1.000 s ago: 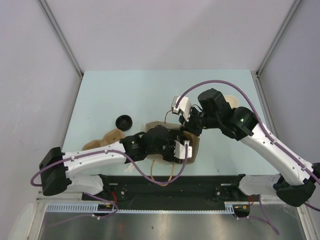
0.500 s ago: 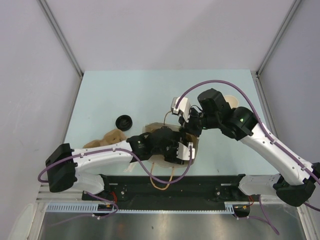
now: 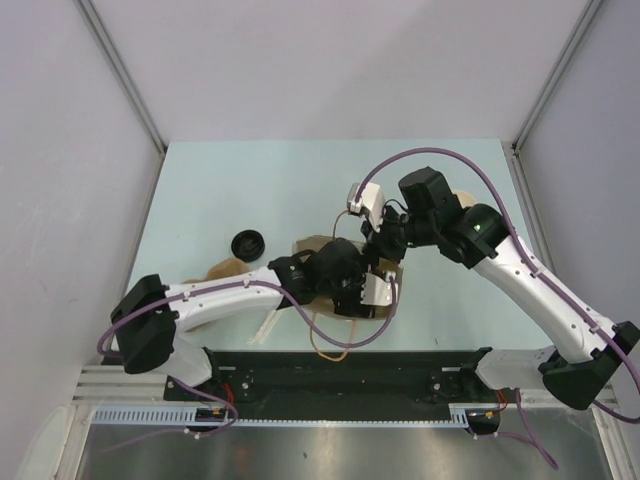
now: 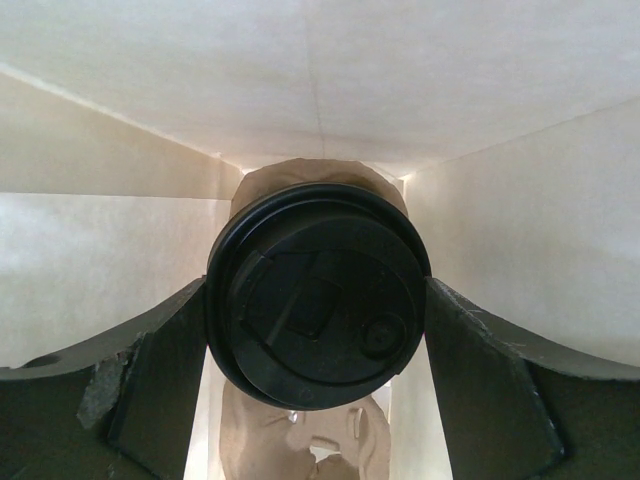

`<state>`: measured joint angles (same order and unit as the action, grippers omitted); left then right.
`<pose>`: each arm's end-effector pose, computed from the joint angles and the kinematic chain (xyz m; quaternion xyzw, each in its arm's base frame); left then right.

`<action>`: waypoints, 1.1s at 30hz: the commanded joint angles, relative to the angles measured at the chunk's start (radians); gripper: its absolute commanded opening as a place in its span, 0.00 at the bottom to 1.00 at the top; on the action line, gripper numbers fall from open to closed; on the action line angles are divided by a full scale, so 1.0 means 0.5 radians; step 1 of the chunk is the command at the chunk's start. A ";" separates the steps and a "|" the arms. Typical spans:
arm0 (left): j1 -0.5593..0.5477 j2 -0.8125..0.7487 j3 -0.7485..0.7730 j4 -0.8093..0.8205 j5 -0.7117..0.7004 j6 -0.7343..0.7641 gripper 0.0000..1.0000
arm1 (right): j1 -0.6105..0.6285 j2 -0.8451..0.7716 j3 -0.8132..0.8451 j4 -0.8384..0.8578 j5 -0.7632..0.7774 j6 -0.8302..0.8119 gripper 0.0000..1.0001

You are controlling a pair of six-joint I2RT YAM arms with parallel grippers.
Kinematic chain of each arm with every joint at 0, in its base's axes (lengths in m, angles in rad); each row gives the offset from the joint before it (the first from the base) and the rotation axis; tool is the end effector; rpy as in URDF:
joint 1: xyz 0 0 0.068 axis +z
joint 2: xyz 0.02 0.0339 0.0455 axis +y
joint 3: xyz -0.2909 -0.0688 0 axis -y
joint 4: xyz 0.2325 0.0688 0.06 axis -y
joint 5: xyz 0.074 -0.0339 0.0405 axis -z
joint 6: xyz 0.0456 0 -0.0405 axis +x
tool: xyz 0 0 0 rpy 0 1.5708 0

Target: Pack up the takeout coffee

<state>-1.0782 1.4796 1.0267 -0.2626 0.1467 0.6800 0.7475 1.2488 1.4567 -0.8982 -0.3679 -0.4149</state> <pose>0.1449 -0.2840 0.2773 0.7183 0.5554 -0.1472 0.3923 0.1597 0.1704 0.4219 -0.5534 0.7006 0.2325 0.3858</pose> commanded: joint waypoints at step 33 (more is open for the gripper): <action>0.383 0.627 0.214 -0.239 0.360 0.048 0.00 | -0.433 0.303 0.026 0.097 -0.516 -0.075 0.00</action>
<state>-0.9092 1.6863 1.1923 -0.3317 0.4191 0.6739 0.5331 1.3869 1.4551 -0.8001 -0.5594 -0.4614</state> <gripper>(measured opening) 0.821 0.022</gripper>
